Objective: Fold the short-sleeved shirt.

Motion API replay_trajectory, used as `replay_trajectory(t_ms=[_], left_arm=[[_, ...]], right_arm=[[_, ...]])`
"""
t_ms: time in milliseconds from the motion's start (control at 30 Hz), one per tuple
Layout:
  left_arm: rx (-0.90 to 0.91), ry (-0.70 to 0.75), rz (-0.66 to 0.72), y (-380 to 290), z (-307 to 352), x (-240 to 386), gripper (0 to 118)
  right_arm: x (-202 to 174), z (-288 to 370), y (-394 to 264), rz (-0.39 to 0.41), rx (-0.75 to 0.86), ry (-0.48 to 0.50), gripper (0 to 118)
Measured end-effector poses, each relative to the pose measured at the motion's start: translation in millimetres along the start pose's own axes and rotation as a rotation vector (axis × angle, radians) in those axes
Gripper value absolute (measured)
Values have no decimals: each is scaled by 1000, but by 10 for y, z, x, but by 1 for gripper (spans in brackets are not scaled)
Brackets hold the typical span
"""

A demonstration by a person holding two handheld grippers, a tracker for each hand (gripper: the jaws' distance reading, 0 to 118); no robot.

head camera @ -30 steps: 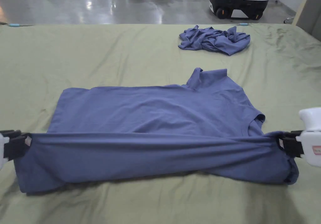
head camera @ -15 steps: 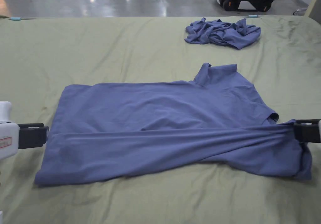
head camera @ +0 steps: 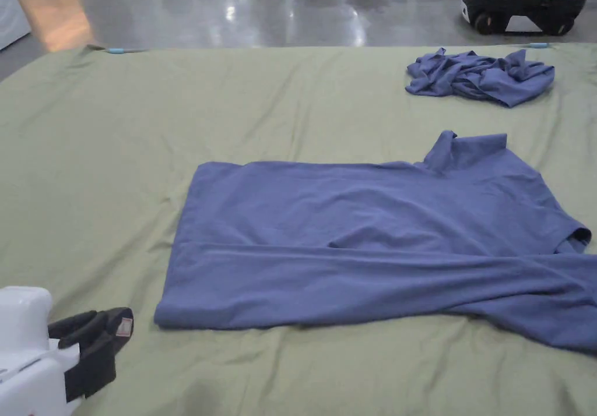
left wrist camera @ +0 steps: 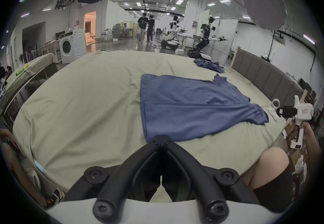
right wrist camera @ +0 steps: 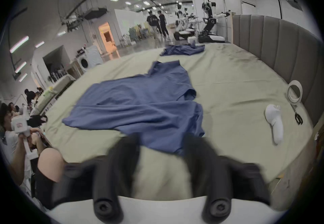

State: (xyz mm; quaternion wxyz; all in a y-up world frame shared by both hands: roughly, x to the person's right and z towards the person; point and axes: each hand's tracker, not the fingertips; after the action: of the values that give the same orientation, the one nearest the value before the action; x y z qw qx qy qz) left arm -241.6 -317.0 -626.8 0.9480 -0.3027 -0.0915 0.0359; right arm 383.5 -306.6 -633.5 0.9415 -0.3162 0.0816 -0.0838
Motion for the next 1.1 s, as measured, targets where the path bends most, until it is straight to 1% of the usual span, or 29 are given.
replay_trajectory(t_ms=[33,100,133,167,200,233,300,367,400,433,467,500,533,567,600,633,667,700,733,767,800,867,967,1000,1033,1067,1100], left_arm=[[7,0,1,-57,27,30,0],[17,-17,25,-144,46,29,0],[20,-19,22,-180,17,21,0],[7,-12,14,-227,-94,-6,0],[-28,-1,-6,-230,-177,-15,0],[-30,-2,-6,-229,-237,-23,0],[-30,-19,-2,-194,-391,-32,0],[-54,-15,-5,-120,-611,-55,0],[-106,-30,-1,-72,-780,-76,33],[-100,-3,8,-38,-884,-63,90],[-101,32,12,-16,-1021,-65,118],[-140,49,-1,6,-1175,-81,118],[-206,19,-17,-6,-1355,-101,118],[-195,43,-2,0,-1429,-111,118],[-227,98,11,10,-1526,-119,106],[-235,106,40,5,-1574,-133,73],[-203,53,68,-11,-1594,-156,49],[-185,43,81,-1,-1505,-44,49],[-147,165,57,-21,-1443,34,40],[-108,152,26,-23,-1409,78,23],[-124,135,22,-31,-1418,56,10],[-139,121,12,-30,-1410,16,8],[-108,130,-27,37,-1281,-5,7],[-96,122,-17,77,-1233,-11,7],[-96,89,32,98,-1208,-2,7],[-79,81,44,140,-1141,49,7],[-68,71,45,176,-1064,129,7]], right_arm=[[-41,70,-75,3,22,-17,7],[-121,210,-251,49,86,-91,3],[-120,243,-302,49,72,-61,3],[-126,251,-343,52,66,-52,3],[-145,256,-382,59,71,-80,3],[-142,251,-400,71,63,-75,3],[-112,219,-429,100,48,-101,3],[-61,197,-428,88,38,-102,3],[-27,178,-422,73,31,-96,3],[-15,170,-425,69,33,-98,3],[-7,162,-425,71,34,-101,3],[1,154,-422,73,30,-100,3],[-9,161,-431,76,27,-97,3],[-11,165,-440,80,25,-96,3],[-12,171,-448,88,21,-94,3],[-11,177,-455,98,16,-92,3],[-7,182,-463,106,13,-96,3],[16,188,-473,111,11,-95,3],[41,187,-478,112,6,-93,3],[75,179,-487,113,1,-96,3],[86,161,-493,113,-5,-100,3],[141,111,-493,113,-20,-109,3],[208,32,-461,123,-27,-145,3],[241,-32,-431,133,-33,-174,3],[275,-91,-410,156,-40,-190,3],[322,-170,-388,195,-49,-206,12],[369,-248,-362,204,-58,-216,55]])
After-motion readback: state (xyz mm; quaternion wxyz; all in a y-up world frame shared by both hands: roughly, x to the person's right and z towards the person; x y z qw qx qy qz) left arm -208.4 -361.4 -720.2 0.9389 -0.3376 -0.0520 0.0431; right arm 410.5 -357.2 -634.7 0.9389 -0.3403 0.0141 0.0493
